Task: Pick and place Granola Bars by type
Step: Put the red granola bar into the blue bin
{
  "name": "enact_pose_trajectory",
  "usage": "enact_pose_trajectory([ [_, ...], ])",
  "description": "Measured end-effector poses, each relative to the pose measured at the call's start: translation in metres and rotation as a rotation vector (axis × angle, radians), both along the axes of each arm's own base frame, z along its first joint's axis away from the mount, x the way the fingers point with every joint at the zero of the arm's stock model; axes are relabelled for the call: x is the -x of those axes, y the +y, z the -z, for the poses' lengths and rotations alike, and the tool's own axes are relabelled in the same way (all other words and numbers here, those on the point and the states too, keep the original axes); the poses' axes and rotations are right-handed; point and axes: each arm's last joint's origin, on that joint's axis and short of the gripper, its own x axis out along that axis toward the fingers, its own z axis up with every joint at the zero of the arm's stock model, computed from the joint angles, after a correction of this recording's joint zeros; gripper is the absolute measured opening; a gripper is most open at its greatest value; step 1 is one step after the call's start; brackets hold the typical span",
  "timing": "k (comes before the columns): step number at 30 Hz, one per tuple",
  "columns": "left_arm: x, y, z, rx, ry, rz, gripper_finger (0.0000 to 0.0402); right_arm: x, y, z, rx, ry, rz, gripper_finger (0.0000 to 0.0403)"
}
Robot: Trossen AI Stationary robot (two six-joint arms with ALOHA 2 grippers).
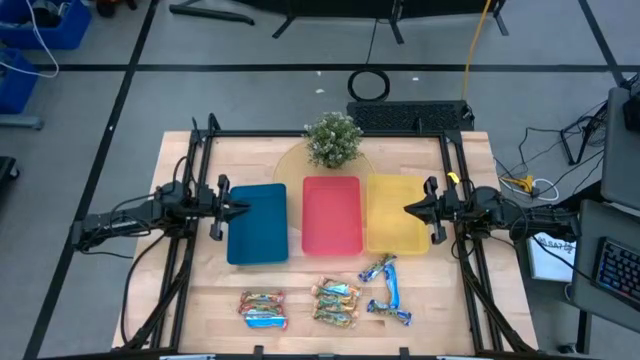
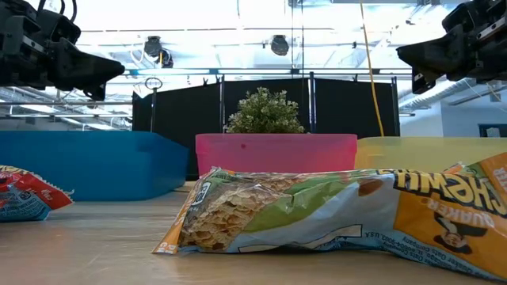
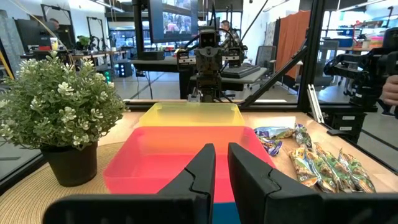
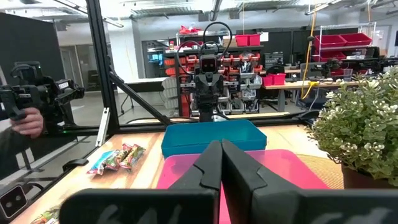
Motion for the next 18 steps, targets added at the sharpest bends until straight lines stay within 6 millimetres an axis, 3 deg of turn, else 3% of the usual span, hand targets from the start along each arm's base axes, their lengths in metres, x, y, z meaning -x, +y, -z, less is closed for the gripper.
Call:
enact_pose_trajectory([
  [12,0.0,-0.001,-0.001,0.116,0.0,0.036,0.0049,0.0,0.0,0.001,-0.002,0.015,0.0,0.0],
  [18,0.001,-0.002,-0.013,0.097,-0.084,0.04,0.0049,0.0,0.0,0.001,-0.002,0.015,-0.001,0.0],
])
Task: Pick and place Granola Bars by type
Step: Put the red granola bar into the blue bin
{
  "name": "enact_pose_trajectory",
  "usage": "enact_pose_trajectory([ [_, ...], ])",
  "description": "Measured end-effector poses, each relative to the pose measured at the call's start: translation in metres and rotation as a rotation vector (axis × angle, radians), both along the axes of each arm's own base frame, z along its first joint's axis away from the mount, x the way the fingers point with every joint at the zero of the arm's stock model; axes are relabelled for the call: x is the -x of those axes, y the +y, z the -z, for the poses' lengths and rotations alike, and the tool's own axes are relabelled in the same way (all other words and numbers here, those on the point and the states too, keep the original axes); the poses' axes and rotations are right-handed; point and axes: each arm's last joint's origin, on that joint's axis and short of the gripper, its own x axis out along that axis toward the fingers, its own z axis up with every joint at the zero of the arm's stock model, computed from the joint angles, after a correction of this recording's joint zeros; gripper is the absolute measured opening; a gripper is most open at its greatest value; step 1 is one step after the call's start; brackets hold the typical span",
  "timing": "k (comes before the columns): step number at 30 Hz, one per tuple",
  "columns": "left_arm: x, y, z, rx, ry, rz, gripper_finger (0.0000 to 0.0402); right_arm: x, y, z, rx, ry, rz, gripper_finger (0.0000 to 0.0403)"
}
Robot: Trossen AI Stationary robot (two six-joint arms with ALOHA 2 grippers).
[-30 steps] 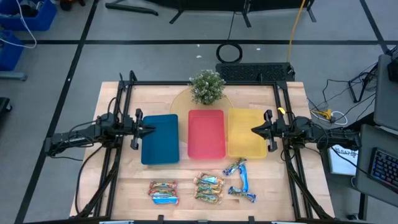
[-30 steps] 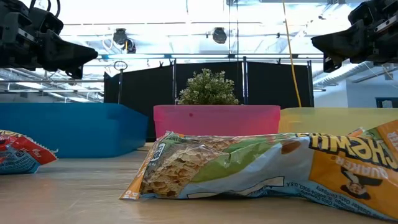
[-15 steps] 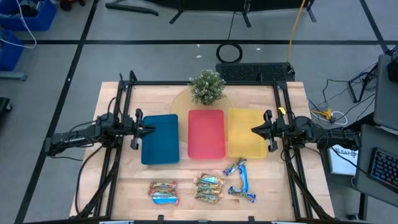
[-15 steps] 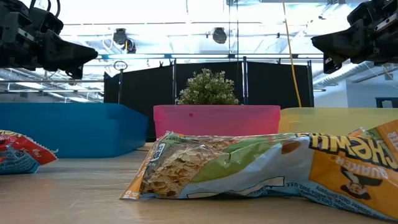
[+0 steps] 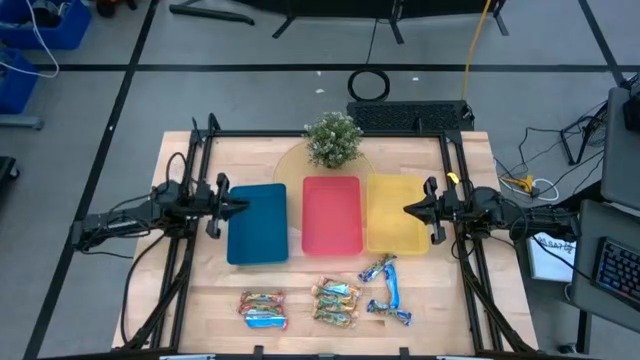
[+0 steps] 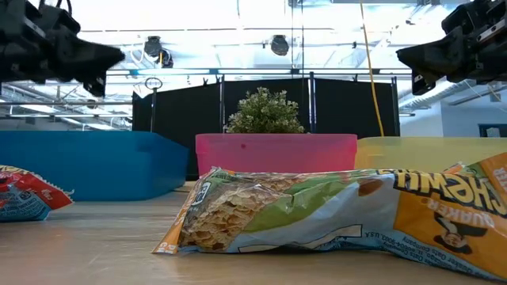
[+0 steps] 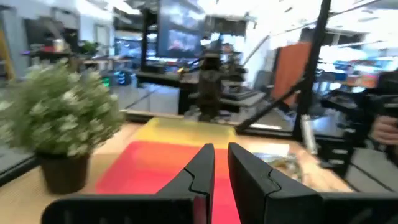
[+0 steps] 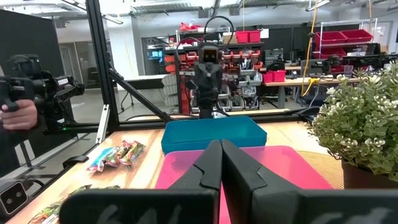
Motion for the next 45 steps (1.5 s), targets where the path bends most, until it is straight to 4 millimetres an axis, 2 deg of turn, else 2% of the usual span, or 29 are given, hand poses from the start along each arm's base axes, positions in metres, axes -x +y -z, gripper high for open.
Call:
enact_pose_trajectory([
  [2,0.0,-0.004,-0.008,-0.045,-0.008,0.057,0.0051,0.0,0.0,0.0,0.0,0.001,0.0,0.0],
  [5,-0.003,-0.009,-0.015,-0.042,0.055,0.052,0.0069,0.0,0.0,0.0,0.006,0.002,0.001,0.0],
  [11,-0.019,-0.026,-0.051,-0.026,0.189,0.083,0.014,0.0,0.0,0.0,0.007,0.003,0.001,0.0],
  [14,-0.034,-0.037,-0.064,-0.01,0.343,0.073,0.0178,0.0,0.0,0.0,0.007,0.003,0.001,0.0],
  [18,-0.062,-0.063,-0.067,0.016,0.588,0.113,0.0213,0.0,0.0,0.0,0.007,0.004,0.001,0.0],
  [23,-0.097,-0.109,-0.065,0.0,0.752,0.241,0.0221,0.0,0.0,0.0,0.008,0.004,0.001,0.0],
  [27,-0.116,-0.141,-0.056,0.01,0.872,0.261,0.0211,0.0,0.0,0.0,0.008,0.004,0.001,0.0],
  [32,-0.134,-0.166,-0.036,0.073,0.988,0.203,0.0213,0.0,0.0,0.0,0.008,0.004,0.001,0.0],
  [36,-0.139,-0.179,-0.013,0.019,1.066,0.168,0.0234,0.0,0.0,0.001,0.007,0.011,0.0,0.0],
  [40,-0.135,-0.189,0.009,-0.077,1.161,0.181,0.0251,-0.001,0.0,0.002,0.006,0.022,0.0,0.0],
  [45,-0.134,-0.192,0.02,-0.093,1.201,0.141,0.0257,-0.001,0.0,0.002,0.006,0.022,0.0,0.0],
])
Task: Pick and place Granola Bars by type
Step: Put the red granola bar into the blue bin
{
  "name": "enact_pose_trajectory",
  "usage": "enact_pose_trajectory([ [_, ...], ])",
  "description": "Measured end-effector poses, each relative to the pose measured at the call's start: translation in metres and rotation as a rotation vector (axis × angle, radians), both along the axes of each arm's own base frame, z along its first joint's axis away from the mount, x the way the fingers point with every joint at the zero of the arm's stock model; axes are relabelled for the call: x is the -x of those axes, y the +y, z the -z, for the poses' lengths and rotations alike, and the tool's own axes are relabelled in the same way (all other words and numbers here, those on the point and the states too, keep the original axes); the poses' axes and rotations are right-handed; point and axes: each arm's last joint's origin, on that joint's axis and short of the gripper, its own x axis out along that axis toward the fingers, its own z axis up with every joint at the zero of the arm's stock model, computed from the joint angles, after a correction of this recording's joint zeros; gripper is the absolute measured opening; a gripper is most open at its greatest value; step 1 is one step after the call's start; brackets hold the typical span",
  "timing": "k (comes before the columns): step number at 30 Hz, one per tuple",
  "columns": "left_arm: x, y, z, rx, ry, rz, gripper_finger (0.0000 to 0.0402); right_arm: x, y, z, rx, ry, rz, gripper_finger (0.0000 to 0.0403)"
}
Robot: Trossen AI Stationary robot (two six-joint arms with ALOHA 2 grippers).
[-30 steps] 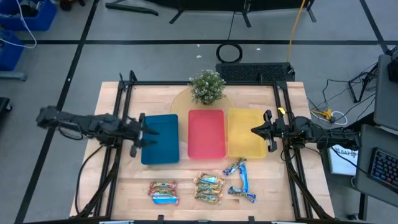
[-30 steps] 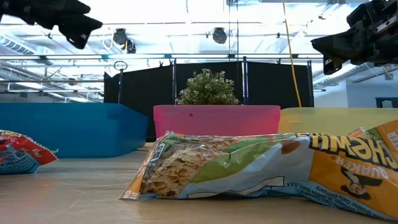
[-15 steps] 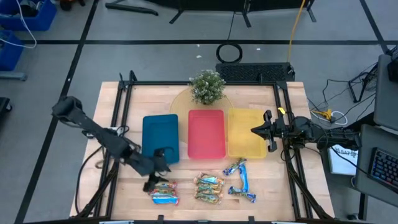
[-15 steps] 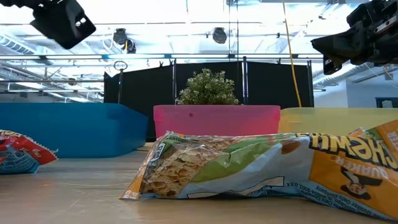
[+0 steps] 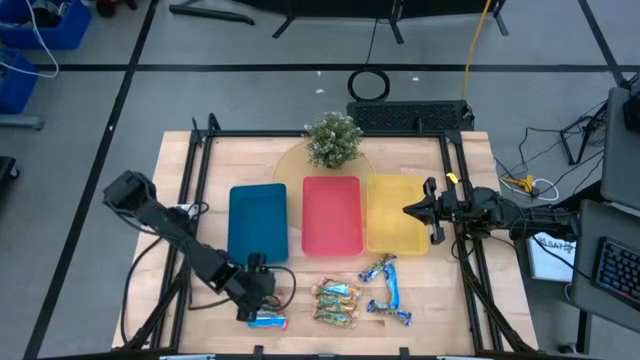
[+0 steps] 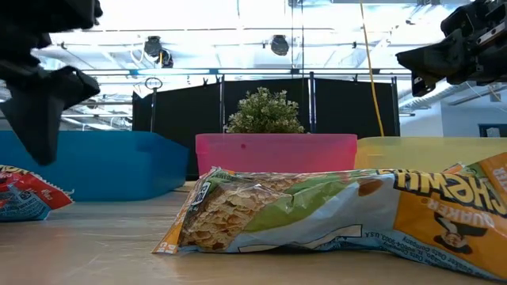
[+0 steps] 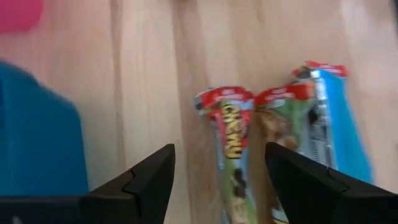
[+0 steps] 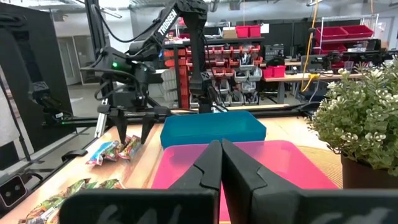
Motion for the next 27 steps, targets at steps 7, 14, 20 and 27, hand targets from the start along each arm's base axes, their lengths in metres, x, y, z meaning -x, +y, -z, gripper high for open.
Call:
enact_pose_trajectory([
  [7,0.001,-0.004,0.011,0.009,0.056,-0.027,0.0257,0.0,0.0,0.0,0.0,0.0,0.0,0.0],
  [14,0.005,-0.009,0.024,-0.025,0.103,-0.024,0.0257,0.0,0.0,0.0,0.0,0.0,0.0,0.0],
  [20,0.004,-0.009,0.026,-0.032,0.108,-0.017,0.0251,0.0,0.0,0.0,0.0,0.0,0.0,0.0],
  [27,0.002,-0.01,0.026,-0.03,0.1,0.043,0.013,0.0,0.0,0.0,0.0,0.0,0.0,0.0],
])
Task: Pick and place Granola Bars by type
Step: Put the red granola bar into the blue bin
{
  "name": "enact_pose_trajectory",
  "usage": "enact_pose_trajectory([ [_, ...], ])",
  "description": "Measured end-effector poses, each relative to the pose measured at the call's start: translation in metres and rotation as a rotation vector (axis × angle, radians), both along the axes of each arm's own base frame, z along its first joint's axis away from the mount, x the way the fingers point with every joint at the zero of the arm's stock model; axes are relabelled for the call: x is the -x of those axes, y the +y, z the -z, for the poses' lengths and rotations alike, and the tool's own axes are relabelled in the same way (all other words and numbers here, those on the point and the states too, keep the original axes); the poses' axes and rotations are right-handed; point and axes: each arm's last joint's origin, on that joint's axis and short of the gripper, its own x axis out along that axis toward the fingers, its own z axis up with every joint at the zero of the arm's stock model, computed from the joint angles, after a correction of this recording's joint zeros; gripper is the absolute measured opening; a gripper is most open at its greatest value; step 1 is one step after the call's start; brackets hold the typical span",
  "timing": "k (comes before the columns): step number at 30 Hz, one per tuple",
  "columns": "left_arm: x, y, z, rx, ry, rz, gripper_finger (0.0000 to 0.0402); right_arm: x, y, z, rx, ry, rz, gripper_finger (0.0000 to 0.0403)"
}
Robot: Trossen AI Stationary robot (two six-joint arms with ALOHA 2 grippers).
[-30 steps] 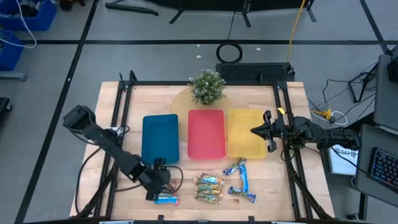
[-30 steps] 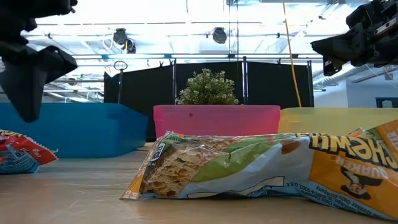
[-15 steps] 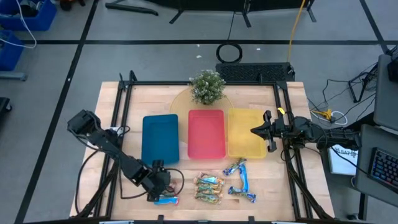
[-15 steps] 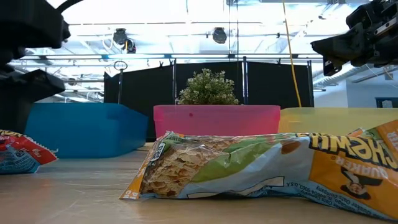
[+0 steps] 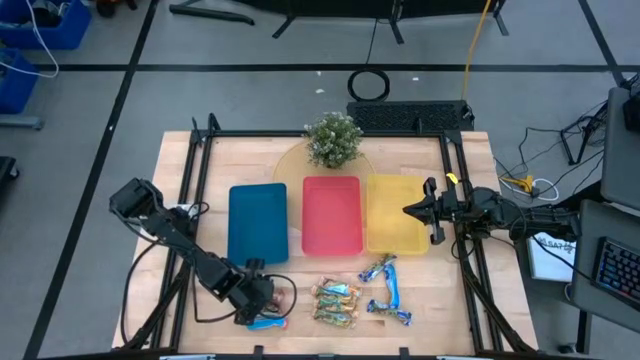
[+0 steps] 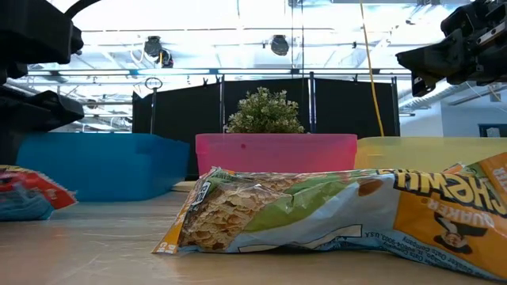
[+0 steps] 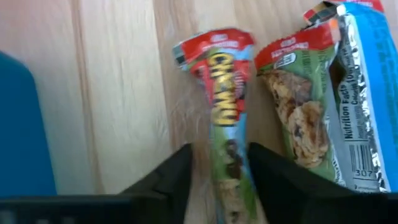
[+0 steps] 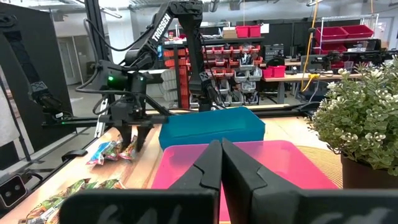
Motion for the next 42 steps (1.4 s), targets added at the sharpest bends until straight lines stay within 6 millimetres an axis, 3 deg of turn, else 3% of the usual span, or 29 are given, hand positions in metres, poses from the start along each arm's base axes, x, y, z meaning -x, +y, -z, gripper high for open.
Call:
enact_pose_trajectory([
  [4,-0.001,0.0,-0.002,0.018,-0.012,0.007,0.0045,0.0,0.0,0.0,0.0,0.0,0.0,0.0],
  [9,-0.001,0.0,-0.015,0.052,-0.047,0.053,0.0039,0.0,0.0,0.0,0.003,0.0,0.0,0.0],
  [15,0.004,0.006,-0.051,0.063,-0.202,0.071,0.0059,0.0,0.0,0.0,0.004,0.0,0.0,0.0],
  [22,0.031,0.046,-0.118,-0.085,-0.466,0.013,0.0035,0.0,0.0,0.0,0.003,-0.001,0.0,0.0],
  [25,0.045,0.073,-0.131,-0.136,-0.442,-0.069,0.0034,0.0,0.0,0.0,0.003,0.0,0.0,0.0],
  [29,0.053,0.104,-0.121,-0.226,-0.275,-0.238,0.0043,0.0,0.0,0.0,0.003,0.0,0.0,0.0],
  [32,0.053,0.117,-0.104,-0.274,-0.167,-0.286,0.0038,0.0,0.0,0.0,0.003,0.0,0.0,0.0],
  [42,0.028,0.125,-0.054,-0.2,-0.079,-0.23,0.0046,0.0,0.0,0.0,0.004,-0.005,0.0,0.0],
])
